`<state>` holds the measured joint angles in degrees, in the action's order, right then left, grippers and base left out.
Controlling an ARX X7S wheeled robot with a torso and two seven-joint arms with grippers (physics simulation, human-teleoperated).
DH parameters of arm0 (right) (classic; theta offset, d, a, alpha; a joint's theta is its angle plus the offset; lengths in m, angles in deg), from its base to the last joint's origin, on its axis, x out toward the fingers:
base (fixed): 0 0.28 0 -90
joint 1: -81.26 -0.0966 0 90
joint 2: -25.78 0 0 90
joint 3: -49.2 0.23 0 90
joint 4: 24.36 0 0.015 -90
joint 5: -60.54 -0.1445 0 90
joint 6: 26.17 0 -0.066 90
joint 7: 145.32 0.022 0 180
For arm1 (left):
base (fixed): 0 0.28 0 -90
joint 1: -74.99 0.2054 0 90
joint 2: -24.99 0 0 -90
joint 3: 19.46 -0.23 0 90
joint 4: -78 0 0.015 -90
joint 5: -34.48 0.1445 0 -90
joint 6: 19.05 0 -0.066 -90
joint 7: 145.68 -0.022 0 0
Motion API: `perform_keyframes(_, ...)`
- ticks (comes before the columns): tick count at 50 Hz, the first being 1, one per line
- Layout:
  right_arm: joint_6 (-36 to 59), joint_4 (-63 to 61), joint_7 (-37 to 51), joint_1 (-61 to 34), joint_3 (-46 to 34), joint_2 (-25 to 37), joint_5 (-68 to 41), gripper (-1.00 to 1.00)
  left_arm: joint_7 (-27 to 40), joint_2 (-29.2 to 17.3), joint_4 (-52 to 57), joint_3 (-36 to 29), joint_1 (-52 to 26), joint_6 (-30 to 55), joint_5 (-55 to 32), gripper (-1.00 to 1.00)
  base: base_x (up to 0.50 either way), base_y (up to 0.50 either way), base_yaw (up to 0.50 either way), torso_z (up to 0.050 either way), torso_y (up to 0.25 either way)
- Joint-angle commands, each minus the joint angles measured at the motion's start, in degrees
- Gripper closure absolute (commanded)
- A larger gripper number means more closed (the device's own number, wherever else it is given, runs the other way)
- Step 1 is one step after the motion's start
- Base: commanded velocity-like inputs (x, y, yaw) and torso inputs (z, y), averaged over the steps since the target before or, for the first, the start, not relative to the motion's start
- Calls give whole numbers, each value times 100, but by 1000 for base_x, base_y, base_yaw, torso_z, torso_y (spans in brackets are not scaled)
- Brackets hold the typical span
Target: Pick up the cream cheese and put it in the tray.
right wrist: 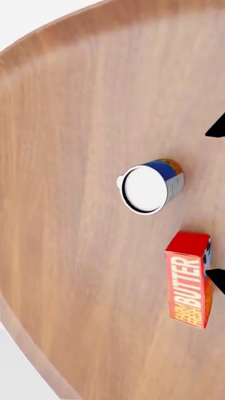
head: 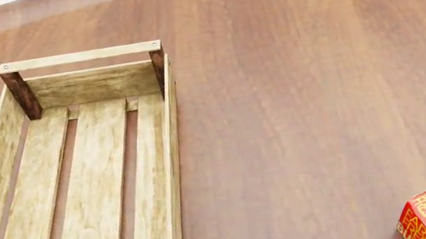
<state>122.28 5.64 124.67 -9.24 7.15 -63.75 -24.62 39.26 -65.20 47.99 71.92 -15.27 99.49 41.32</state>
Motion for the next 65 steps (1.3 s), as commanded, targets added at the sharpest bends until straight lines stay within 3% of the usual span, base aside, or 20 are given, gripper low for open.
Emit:
perform_keyframes(1,-415,0,0,503,-434,-38,108,-100,8,1,0,17,17,-28,-30,-100,0,0,0,0,0)
perform_keyframes(5,-569,0,0,701,-822,-42,283,-100,17,-2,0,8,-7,10,-38,-100,0,0,0,0,0)
perform_keyframes(51,-1123,40,0,1665,-2177,-45,406,-100,30,-4,0,-57,-22,21,-18,-100,0,0,0,0,0)
perform_keyframes(65,-921,321,0,1464,-2718,-45,481,-100,24,0,0,-25,21,-39,-34,-100,0,0,0,0,0)
